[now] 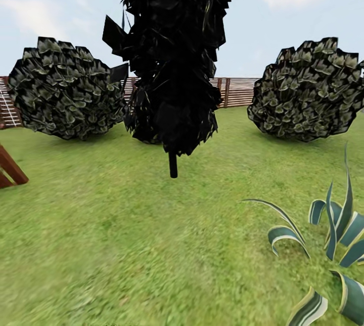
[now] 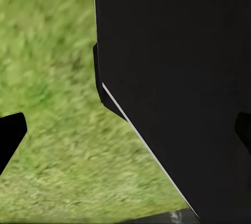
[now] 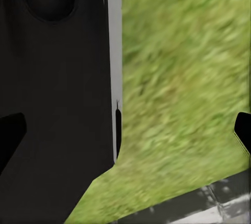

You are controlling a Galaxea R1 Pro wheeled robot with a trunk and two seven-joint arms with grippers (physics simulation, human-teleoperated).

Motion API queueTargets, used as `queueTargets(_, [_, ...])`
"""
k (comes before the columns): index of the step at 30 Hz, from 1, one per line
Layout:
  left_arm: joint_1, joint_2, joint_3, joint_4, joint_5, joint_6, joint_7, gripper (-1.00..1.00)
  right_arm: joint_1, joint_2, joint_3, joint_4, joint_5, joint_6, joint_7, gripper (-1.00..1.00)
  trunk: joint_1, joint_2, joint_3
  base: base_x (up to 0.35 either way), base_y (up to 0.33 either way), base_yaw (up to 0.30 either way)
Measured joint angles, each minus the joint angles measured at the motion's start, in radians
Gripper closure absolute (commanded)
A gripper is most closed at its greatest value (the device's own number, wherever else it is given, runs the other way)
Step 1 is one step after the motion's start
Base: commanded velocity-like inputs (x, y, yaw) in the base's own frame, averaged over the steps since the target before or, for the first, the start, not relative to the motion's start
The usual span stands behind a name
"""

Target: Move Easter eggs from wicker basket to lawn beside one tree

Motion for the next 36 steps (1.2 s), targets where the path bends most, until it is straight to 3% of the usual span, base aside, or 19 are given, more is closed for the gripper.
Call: queueTargets(36, [0.0, 0.0, 0.0, 0.0, 0.0, 0.0, 0.0, -1.0, 0.0, -0.001, -0.001, 0.0, -0.001, 0.0, 0.0, -1.0, 0.0, 0.0, 0.0, 0.0, 0.0, 0.266])
